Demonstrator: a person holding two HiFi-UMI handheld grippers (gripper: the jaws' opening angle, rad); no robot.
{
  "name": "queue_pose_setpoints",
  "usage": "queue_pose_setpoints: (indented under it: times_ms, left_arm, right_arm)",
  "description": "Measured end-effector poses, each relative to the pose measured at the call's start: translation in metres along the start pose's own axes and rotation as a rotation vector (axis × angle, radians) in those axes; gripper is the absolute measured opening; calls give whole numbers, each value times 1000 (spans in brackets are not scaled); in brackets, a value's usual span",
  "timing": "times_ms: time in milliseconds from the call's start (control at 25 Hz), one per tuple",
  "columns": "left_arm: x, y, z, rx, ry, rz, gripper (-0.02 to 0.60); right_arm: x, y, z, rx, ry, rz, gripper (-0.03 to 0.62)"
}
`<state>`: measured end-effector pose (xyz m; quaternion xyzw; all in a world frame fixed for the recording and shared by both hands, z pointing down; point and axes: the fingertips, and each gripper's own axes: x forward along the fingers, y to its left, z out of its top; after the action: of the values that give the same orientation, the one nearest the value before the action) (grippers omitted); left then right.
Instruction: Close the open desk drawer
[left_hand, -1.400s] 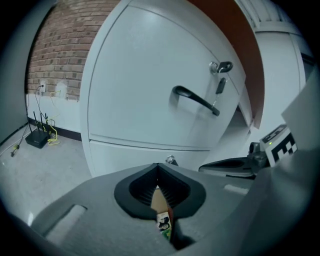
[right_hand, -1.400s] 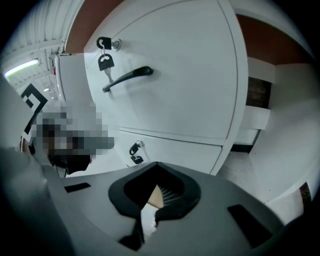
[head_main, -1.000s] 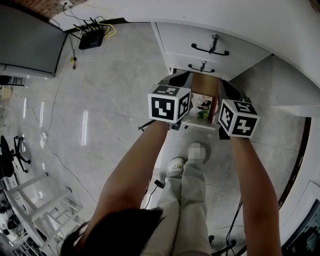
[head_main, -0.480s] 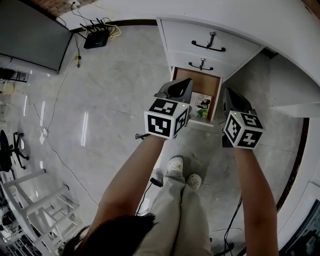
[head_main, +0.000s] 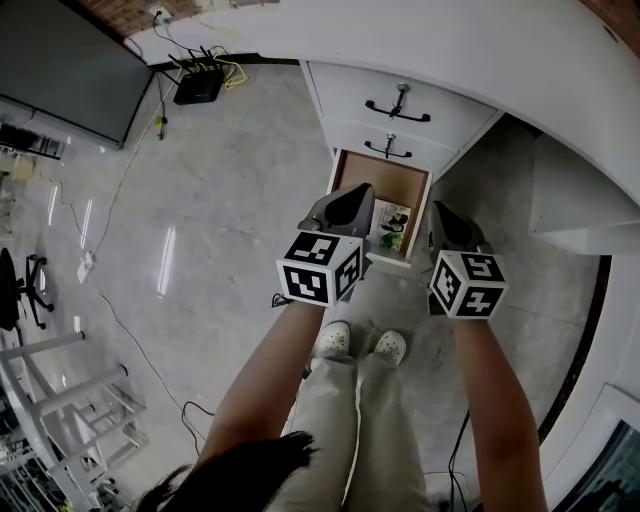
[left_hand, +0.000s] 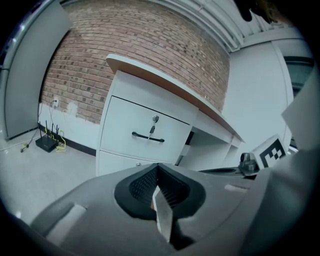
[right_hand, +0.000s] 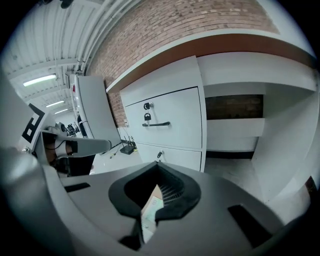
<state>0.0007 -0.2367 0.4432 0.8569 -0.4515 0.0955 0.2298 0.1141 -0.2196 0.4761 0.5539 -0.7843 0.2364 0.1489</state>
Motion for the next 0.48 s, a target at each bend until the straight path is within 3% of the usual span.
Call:
queue_pose_setpoints:
  times_ms: [480]
  left_arm:
    - [12, -6, -31, -6, -28, -12, 6]
  right_arm:
    - [13, -7, -18, -48, -22, 60, 9]
